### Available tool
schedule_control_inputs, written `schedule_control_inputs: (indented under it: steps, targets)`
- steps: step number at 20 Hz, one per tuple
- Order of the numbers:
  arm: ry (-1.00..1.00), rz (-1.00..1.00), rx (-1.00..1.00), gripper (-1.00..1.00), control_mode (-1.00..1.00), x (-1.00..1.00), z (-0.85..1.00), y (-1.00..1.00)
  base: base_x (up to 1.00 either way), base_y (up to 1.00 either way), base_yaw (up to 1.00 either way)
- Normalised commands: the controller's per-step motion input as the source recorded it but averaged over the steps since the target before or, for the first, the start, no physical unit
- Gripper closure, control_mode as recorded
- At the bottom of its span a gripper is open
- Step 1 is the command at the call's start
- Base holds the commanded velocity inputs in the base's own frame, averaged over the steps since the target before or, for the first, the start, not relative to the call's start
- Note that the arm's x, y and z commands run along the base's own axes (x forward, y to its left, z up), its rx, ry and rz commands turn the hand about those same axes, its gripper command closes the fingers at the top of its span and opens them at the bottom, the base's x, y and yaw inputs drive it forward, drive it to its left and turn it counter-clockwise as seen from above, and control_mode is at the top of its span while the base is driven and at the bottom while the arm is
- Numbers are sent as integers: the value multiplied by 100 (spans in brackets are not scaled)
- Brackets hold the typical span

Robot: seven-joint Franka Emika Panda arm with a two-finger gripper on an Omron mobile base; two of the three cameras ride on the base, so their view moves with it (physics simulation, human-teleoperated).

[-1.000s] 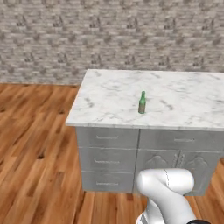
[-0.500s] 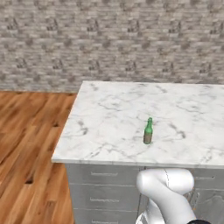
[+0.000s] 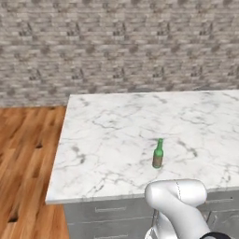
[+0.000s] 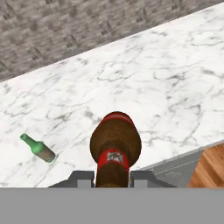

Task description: Move the drinks to the dining counter.

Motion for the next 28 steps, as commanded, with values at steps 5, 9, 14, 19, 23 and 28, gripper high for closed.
schedule_control_inputs:
  steps: [5, 9, 14, 19, 23, 28]
  targets:
    - [0, 0, 0, 100, 100, 0, 0, 0, 88, 16, -33]
    - [0, -2, 0, 100, -100, 17, 0, 0, 44, 0, -11]
    - [14, 0, 0, 100, -100, 46, 6, 6, 0, 0, 0]
    - [27, 0, -4, 100, -100, 18, 30, 16, 0, 0, 0]
    - [26, 0, -3, 100, -100, 19, 0, 8, 0, 0, 0]
    - [11, -1, -4, 100, -100, 35, 0, 10, 0, 0, 0]
